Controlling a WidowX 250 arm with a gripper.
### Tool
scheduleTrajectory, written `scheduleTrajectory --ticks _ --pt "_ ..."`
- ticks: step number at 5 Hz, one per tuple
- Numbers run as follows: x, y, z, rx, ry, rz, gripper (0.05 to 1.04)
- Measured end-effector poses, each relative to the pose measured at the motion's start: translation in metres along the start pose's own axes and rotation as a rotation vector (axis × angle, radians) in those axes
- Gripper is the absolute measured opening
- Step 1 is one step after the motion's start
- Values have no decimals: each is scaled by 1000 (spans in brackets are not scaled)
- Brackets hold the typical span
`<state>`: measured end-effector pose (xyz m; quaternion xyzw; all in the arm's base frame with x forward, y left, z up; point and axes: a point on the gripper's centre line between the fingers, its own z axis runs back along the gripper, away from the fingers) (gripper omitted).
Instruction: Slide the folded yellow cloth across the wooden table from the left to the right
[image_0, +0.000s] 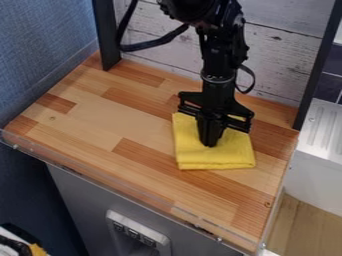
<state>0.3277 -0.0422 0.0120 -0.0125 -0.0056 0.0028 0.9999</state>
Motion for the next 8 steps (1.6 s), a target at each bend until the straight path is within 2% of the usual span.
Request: scheduleTrajectory --ticks 4,6,7,8 --pt "-4 -2 -2 23 13 22 63" --pt "-19 -15 0 49 26 1 89" --pt "-22 -18 10 50 26 8 241" --pt "-21 -18 29 49 28 -18 491"
